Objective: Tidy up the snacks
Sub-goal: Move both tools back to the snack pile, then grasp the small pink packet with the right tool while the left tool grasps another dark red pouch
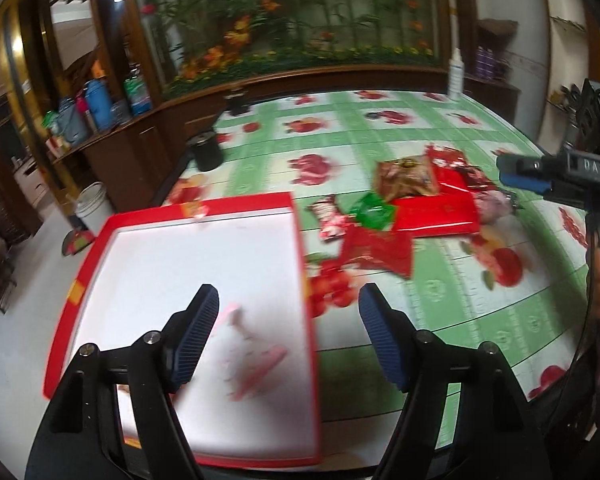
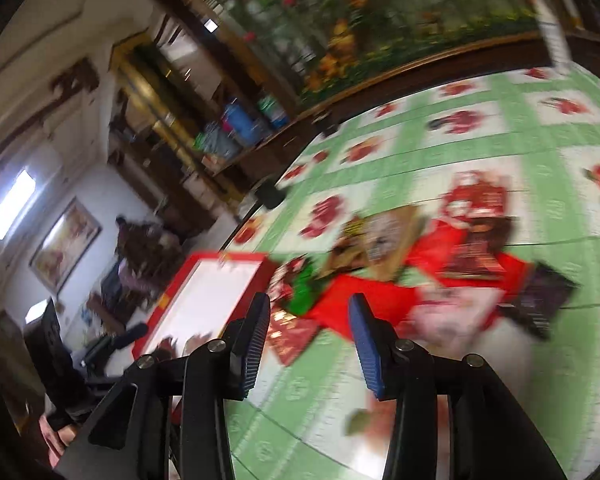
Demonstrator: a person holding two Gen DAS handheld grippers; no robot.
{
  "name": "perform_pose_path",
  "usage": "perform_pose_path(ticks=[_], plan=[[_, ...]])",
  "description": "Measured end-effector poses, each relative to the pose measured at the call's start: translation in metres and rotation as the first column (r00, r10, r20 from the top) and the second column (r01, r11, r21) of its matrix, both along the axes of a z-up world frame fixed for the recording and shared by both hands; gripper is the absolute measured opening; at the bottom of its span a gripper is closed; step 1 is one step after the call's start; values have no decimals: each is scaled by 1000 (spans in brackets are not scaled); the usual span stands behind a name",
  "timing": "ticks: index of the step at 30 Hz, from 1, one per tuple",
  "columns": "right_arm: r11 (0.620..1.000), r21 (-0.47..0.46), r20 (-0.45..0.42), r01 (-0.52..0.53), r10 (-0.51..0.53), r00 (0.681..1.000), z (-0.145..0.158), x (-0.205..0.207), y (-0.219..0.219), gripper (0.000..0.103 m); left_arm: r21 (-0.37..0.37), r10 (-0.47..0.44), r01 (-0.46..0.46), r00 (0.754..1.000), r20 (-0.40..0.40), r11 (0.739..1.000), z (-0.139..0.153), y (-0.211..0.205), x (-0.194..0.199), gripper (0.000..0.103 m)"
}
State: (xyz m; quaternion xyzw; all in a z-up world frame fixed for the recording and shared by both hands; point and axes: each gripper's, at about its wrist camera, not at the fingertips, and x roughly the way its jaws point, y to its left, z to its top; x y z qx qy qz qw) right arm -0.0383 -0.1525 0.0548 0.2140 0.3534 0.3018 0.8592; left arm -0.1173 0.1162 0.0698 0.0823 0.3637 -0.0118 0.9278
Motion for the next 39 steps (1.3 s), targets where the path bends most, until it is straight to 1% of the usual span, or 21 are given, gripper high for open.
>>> perform_pose_path(ticks=[2, 5, 6, 8, 12, 14, 17, 19, 21, 23, 26, 29, 31, 32, 33, 35, 37, 39], plan=[[999, 12, -7, 35, -35, 999, -2, 2, -17, 44, -1, -17, 17, 1000, -6, 1000, 0, -10, -1, 72], [996, 39, -60, 84, -81, 995, -10, 10, -35, 44, 8, -42, 42, 999, -18, 999, -2, -24, 1, 72], [994, 56, -93, 90, -85, 992, -16, 13, -40, 44, 10, -49, 49, 999, -22, 999, -3, -27, 1, 72], [993, 74, -146, 93, -82, 986, -23, 21, -41, 44, 13, -72, 72, 997, -31, 997, -5, -35, 4, 72], [990, 90, -224, 113, -90, 970, -40, 35, -42, 44, 28, -118, 119, 992, -52, 992, -8, -48, 9, 72], [985, 118, -253, 126, -93, 963, -45, 38, -44, 44, 14, -134, 135, 989, -67, 991, -10, -52, 13, 72], [976, 177, -324, 127, -64, 944, -57, 46, -44, 43, -2, -137, 137, 987, -83, 991, -13, -53, 20, 72], [976, 178, -355, 124, -54, 933, -64, 51, -39, 43, -22, -133, 131, 986, -101, 991, -15, -52, 27, 72], [981, 146, -362, 129, -69, 930, -66, 53, -35, 43, -58, -132, 126, 984, -119, 990, -17, -51, 33, 72], [985, 112, -347, 129, -83, 934, -65, 53, -32, 42, -95, -136, 124, 982, -132, 988, -16, -49, 43, 72], [988, 76, -329, 134, -102, 939, -63, 50, -31, 43, -88, -124, 112, 980, -157, 990, -20, -53, 59, 72], [989, 49, -333, 143, -118, 935, -66, 49, -31, 44, -117, -120, 99, 974, -194, 988, -28, -58, 74, 72], [989, 26, -342, 148, -130, 931, -69, 50, -31, 43, -130, -106, 81, 974, -199, 988, -30, -60, 85, 72], [989, 29, -342, 148, -129, 931, -69, 50, -32, 42, -134, -102, 75, 975, -200, 988, -31, -61, 89, 72], [989, 32, -343, 147, -127, 931, -69, 50, -32, 43, -137, -86, 58, 975, -207, 989, -33, -61, 94, 72], [989, 30, -339, 143, -125, 932, -68, 49, -32, 44, -149, -63, 28, 970, -236, 988, -40, -62, 102, 72], [991, 25, -338, 135, -118, 934, -68, 49, -30, 44, -156, -64, 23, 962, -266, 987, -47, -64, 106, 72], [991, 31, -343, 127, -109, 933, -69, 49, -29, 44, -147, -71, 32, 960, -272, 989, -53, -68, 105, 72]])
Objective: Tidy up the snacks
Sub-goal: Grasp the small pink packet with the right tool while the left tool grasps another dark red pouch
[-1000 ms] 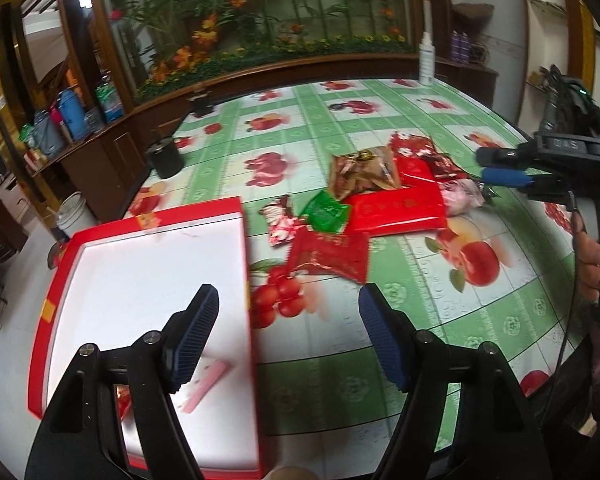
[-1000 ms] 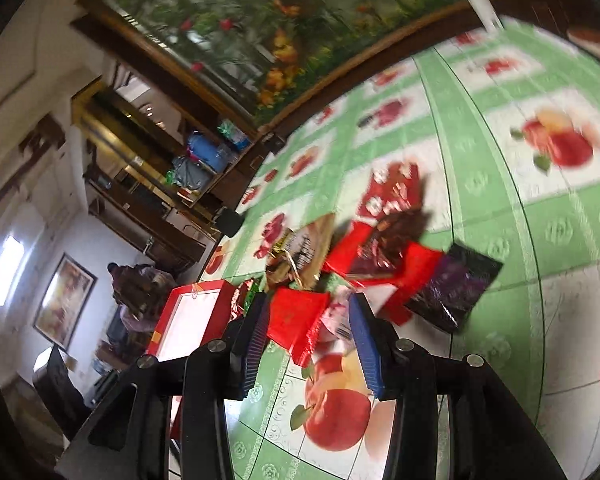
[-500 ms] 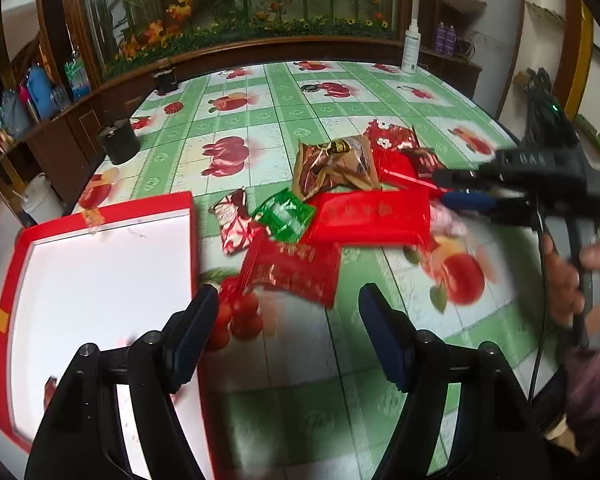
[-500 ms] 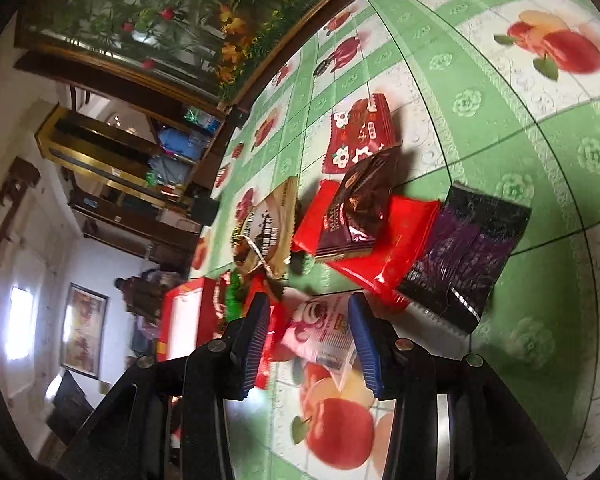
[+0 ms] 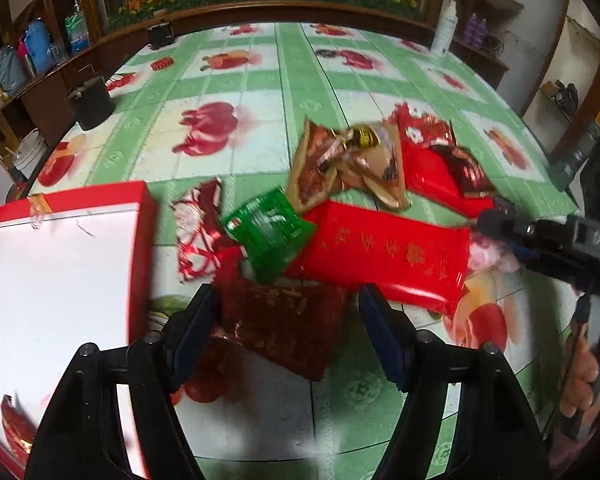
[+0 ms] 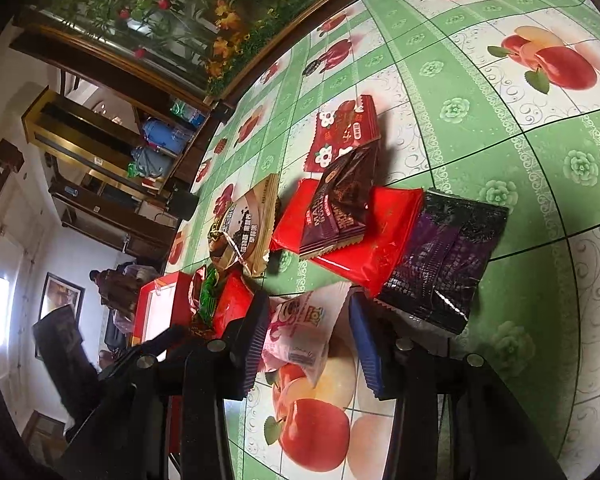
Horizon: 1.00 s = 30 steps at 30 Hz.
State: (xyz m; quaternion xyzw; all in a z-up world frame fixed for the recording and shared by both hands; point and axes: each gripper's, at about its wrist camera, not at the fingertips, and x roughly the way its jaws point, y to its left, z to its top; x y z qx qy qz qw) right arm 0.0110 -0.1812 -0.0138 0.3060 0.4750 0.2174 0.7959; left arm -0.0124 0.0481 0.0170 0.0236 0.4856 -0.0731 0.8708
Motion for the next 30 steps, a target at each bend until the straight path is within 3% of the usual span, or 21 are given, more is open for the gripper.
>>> perform_pose_path(ticks=[10, 12, 13, 16, 24, 27, 30], plan=[[999, 18, -7, -39, 39, 999, -1, 1, 8, 45, -21, -165, 166, 986, 23, 986, -4, -28, -15, 72], [998, 6, -6, -62, 62, 998, -2, 1, 12, 34, -35, -202, 203, 979, 29, 979, -3, -31, -20, 72], [996, -9, -12, -83, 83, 996, -3, 0, 16, 28, -32, -207, 208, 978, 36, 978, -3, -32, -22, 72], [994, -18, -4, -104, 104, 995, -3, -1, 20, 22, -3, -186, 186, 982, 37, 983, 1, -28, -26, 72], [1000, 0, -18, -10, 10, 1000, -4, -1, -1, 21, 57, -225, 219, 967, 120, 974, 36, -21, -49, 72], [1000, 2, -27, -9, 10, 1000, -6, 0, -2, 21, 85, -221, 213, 969, 114, 973, 32, -23, -45, 72], [1000, 8, -32, -11, 12, 999, -7, 1, -3, 21, 88, -182, 177, 982, 49, 980, 16, -24, -30, 72]])
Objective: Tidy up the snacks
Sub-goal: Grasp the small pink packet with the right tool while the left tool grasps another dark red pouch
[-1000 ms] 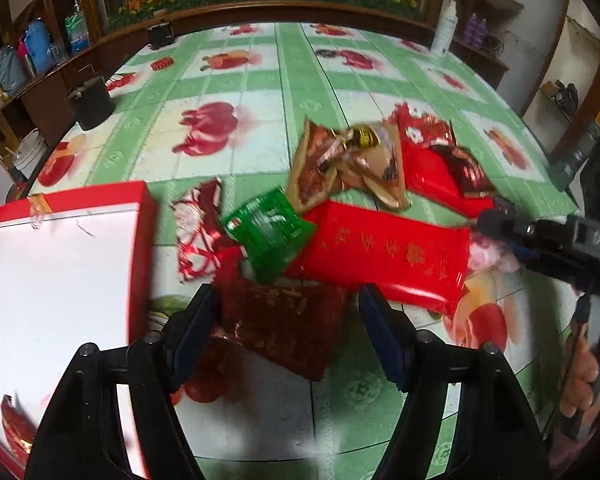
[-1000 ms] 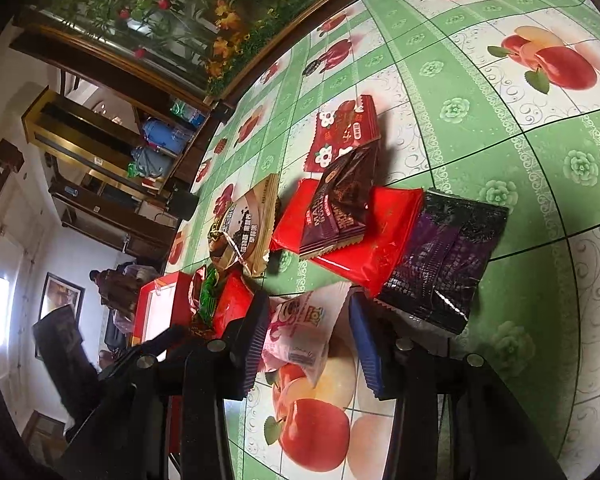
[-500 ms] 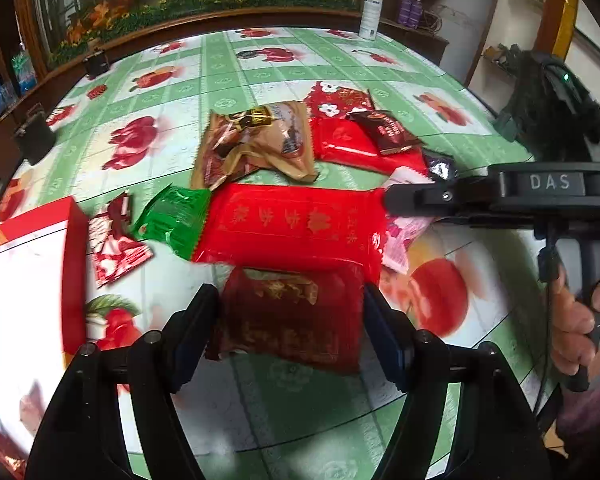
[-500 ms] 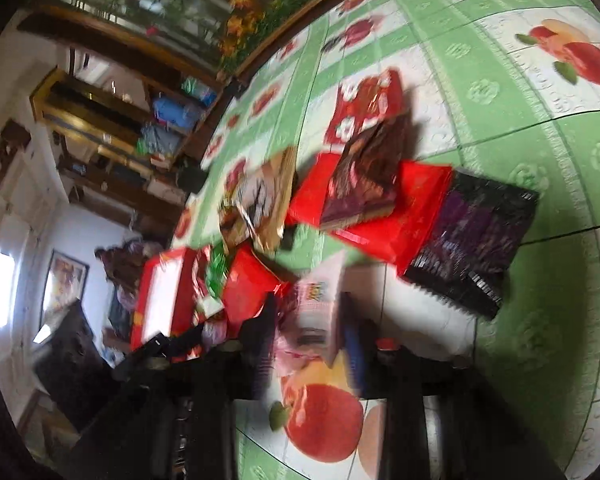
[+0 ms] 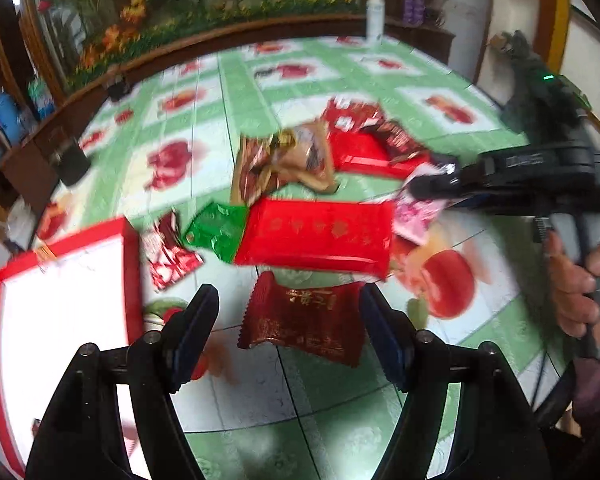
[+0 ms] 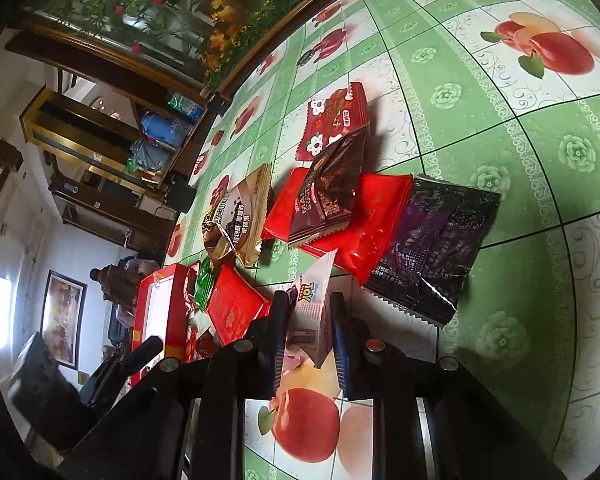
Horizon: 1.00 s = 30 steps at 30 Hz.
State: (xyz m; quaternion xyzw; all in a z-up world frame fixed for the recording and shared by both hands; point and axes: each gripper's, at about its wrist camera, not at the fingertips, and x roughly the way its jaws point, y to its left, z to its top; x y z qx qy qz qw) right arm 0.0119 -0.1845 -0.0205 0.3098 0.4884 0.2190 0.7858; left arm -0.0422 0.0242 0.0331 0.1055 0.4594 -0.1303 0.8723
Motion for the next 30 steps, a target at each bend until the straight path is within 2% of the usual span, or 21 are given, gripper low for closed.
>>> perform_pose_path(ticks=[2, 3, 5, 7, 9, 11, 14, 19, 23, 26, 30], plan=[[1000, -4, 3, -2, 2, 1000, 0, 0, -1, 21, -1, 77, -77, 995, -63, 997, -9, 3, 7, 72], [1000, -7, 4, -3, 3, 1000, 0, 0, -1, 22, -35, 101, -104, 992, -82, 994, -11, 6, 9, 72], [1000, -8, 4, -5, 5, 1000, 0, 0, 0, 22, -78, 113, -118, 991, -69, 990, -11, 9, 7, 72], [1000, -6, 3, -6, 6, 1000, 0, 0, 2, 22, -58, 96, -99, 994, -56, 993, -15, 6, 7, 72], [1000, -4, 2, -6, 6, 1000, 0, 1, 2, 22, -52, 50, -53, 998, -48, 997, -18, 1, 4, 72], [1000, -5, 2, -6, 6, 1000, 1, 0, 3, 22, -59, -52, 50, 998, -27, 997, -19, -10, 1, 72], [1000, -4, 2, -6, 6, 1000, 0, 0, 2, 23, 23, -168, 168, 986, -3, 985, -24, -30, -7, 72], [1000, 3, 1, -8, 8, 1000, -1, 1, 3, 22, -16, -282, 282, 959, -31, 959, -20, -40, -30, 72], [1000, -2, 3, -8, 8, 1000, -1, 1, 4, 22, 41, -243, 243, 970, -3, 969, -15, -36, -43, 72], [1000, 0, 2, -9, 9, 1000, 0, 1, 3, 22, 22, -206, 206, 979, 1, 978, -12, -29, -44, 72], [1000, -14, 10, -24, 24, 1000, 0, 1, 7, 22, 29, -176, 177, 984, -18, 984, -22, -25, -37, 73]])
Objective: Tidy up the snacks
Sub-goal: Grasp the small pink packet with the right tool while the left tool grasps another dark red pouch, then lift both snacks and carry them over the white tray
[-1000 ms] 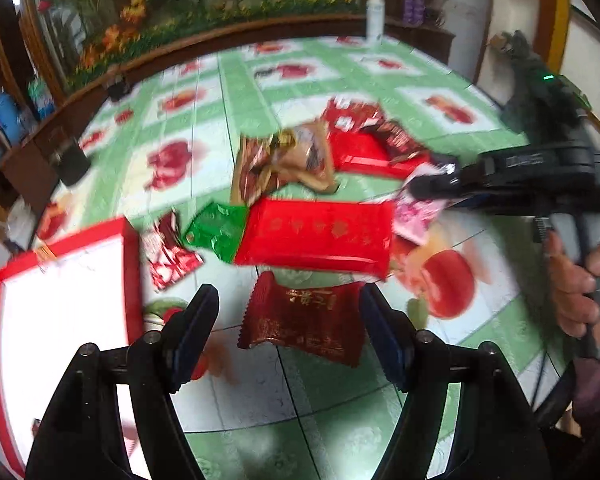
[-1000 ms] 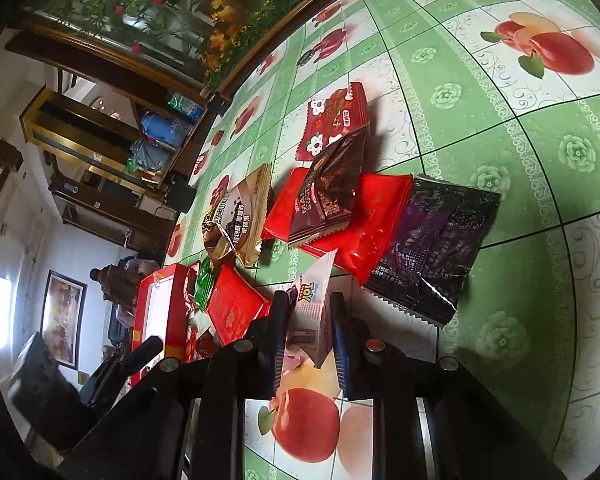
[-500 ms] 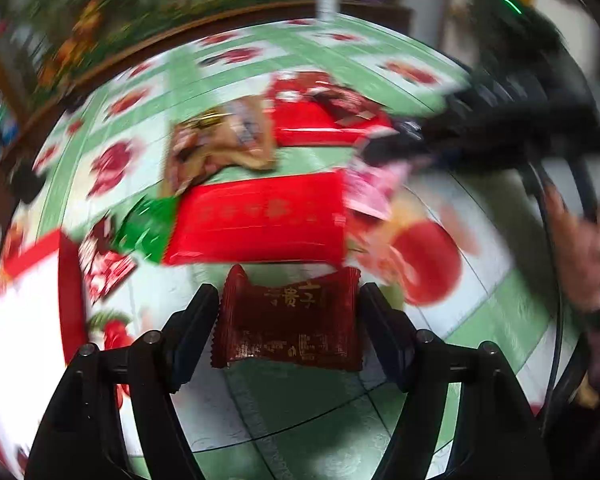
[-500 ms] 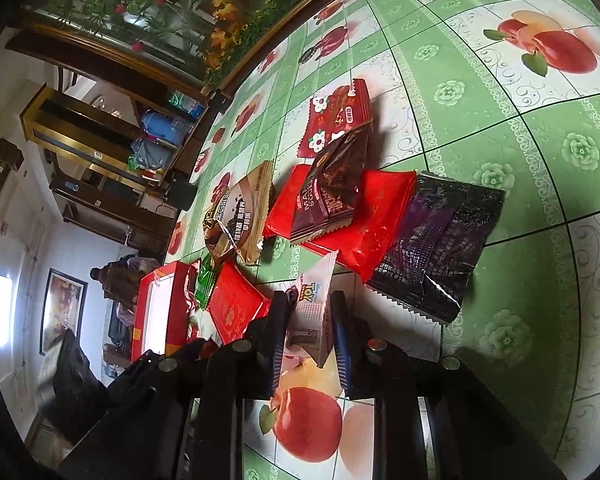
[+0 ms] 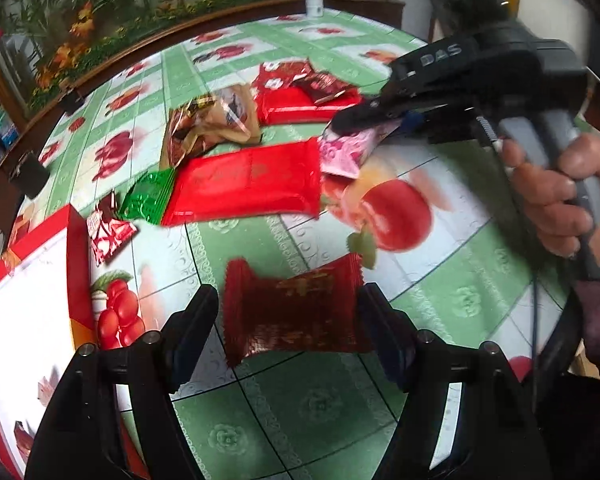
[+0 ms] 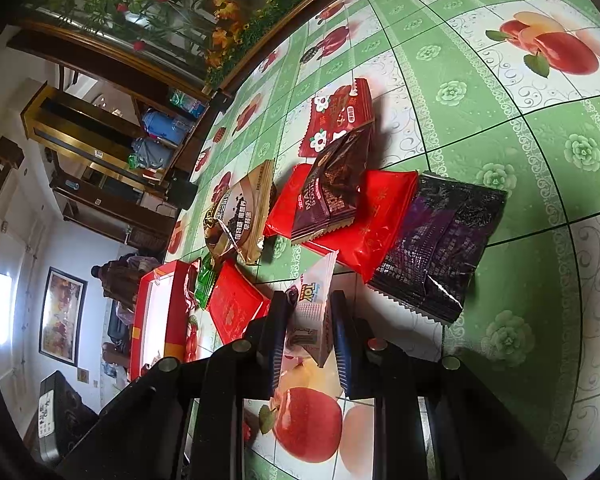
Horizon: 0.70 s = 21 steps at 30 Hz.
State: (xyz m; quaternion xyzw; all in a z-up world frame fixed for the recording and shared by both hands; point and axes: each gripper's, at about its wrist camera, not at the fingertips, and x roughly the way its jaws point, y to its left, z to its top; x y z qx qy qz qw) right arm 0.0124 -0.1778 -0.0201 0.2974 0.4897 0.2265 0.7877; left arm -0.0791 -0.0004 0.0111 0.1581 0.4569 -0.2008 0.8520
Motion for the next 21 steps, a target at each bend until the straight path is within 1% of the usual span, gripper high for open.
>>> perform_pose_path(ticks=[1, 3, 4, 5, 7, 9, 12, 15, 18, 21], plan=[[1000, -3, 2, -6, 6, 1000, 0, 0, 1, 22, -31, 15, -15, 1000, -6, 999, 0, 2, 2, 73], [1000, -10, 6, -15, 15, 1000, 1, -1, 4, 22, -58, 37, -38, 999, -19, 998, -3, 8, 1, 73], [1000, -11, 7, -17, 18, 1000, 1, -1, 4, 22, -84, 49, -50, 999, -24, 995, -3, 11, 2, 73], [1000, -12, 7, -20, 20, 1000, 1, -1, 4, 22, -90, 54, -56, 998, -17, 994, -4, 12, 2, 71], [999, -19, 11, -34, 35, 999, 2, -3, 7, 21, -91, 62, -63, 998, -7, 994, -3, 14, 2, 67], [998, -20, 18, -54, 54, 998, 3, -3, 11, 20, -104, 88, -87, 996, 3, 991, -1, 17, 3, 54], [999, -2, 29, -54, 54, 998, 5, -4, 9, 19, -147, 112, -112, 994, -12, 983, 0, 24, 4, 54], [999, 32, 31, -36, 35, 999, 5, -4, 3, 18, -160, 125, -125, 992, -10, 979, 1, 27, 2, 53], [999, 49, 46, -22, 20, 999, 8, -5, -1, 18, -183, 128, -124, 992, 10, 975, 6, 31, -1, 53], [999, 54, 83, 7, -11, 996, 14, -8, -7, 18, -185, 132, -122, 990, 44, 975, 17, 33, -7, 53]])
